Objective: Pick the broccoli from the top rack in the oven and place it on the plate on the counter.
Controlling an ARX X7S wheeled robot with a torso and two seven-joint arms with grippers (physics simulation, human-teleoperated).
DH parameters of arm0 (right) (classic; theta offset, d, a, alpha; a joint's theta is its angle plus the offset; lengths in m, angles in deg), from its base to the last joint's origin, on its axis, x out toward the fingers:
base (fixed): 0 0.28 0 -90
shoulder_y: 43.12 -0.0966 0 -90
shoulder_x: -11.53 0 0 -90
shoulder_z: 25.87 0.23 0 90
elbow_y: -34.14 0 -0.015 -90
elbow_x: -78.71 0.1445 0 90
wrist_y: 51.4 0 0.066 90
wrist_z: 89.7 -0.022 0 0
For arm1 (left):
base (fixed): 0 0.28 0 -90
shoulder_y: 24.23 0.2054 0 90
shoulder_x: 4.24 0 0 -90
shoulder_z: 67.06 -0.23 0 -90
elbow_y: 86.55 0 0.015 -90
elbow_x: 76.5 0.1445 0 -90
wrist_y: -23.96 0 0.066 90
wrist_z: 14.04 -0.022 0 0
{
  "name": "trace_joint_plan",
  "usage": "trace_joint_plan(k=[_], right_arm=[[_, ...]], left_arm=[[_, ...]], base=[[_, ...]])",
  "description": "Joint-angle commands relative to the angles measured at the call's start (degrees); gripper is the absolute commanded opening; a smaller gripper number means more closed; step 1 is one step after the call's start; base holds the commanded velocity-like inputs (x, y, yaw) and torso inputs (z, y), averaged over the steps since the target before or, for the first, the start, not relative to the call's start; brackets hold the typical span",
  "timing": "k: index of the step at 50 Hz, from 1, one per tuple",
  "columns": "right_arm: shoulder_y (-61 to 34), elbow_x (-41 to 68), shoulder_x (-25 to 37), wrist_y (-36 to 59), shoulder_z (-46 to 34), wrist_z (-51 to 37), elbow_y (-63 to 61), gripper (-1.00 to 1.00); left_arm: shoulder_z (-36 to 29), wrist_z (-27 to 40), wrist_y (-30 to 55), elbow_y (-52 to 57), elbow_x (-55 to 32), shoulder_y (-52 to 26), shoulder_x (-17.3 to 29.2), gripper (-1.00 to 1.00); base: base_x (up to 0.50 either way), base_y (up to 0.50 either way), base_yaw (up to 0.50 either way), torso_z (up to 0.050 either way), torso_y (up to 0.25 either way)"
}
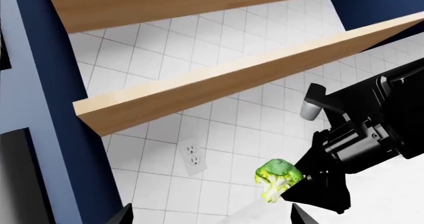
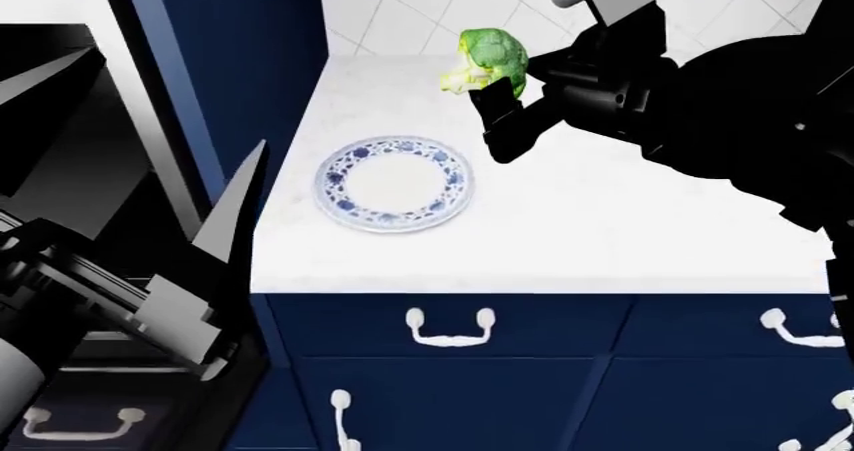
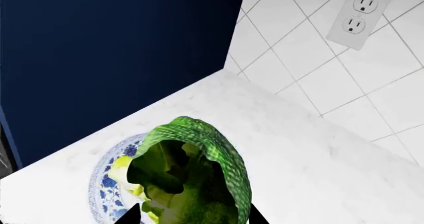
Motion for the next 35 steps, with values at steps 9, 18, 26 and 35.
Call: trace_joint_plan(k=[9, 18, 26, 35], right_arm=[[-0.32, -0.73, 0.15, -0.21, 0.09, 0.20, -0.05, -1.00], [-0.26, -0.65, 0.17, -0.25, 0.04, 0.06, -0.10, -1.00], [-0.28, -1.00, 0.11, -0.56, -0.22, 0.08, 0.14, -1.00], [-0.31, -0.96, 0.07, -0.59, -0.35, 0.07, 0.23, -1.00]], left_arm=[[-0.54, 0.19, -0.04, 0.02, -0.13, -0.59, 0.17, 1.00], [-0.51, 0.45, -0.20, 0.14, -0.39, -0.57, 0.48, 1.00], [-0.66, 0.42, -0.36, -0.03, -0.18, -0.43, 0.49, 1.00], [-0.75, 0.46, -0.54, -0.08, -0.12, -0.33, 0.58, 1.00]], base=[[0.32, 0.00, 0.00, 0.000, 0.001], [0.31, 0.00, 0.00, 0.000, 0.001], [0.28, 0.00, 0.00, 0.000, 0.001], [0.02, 0.00, 0.00, 0.000, 0.000]])
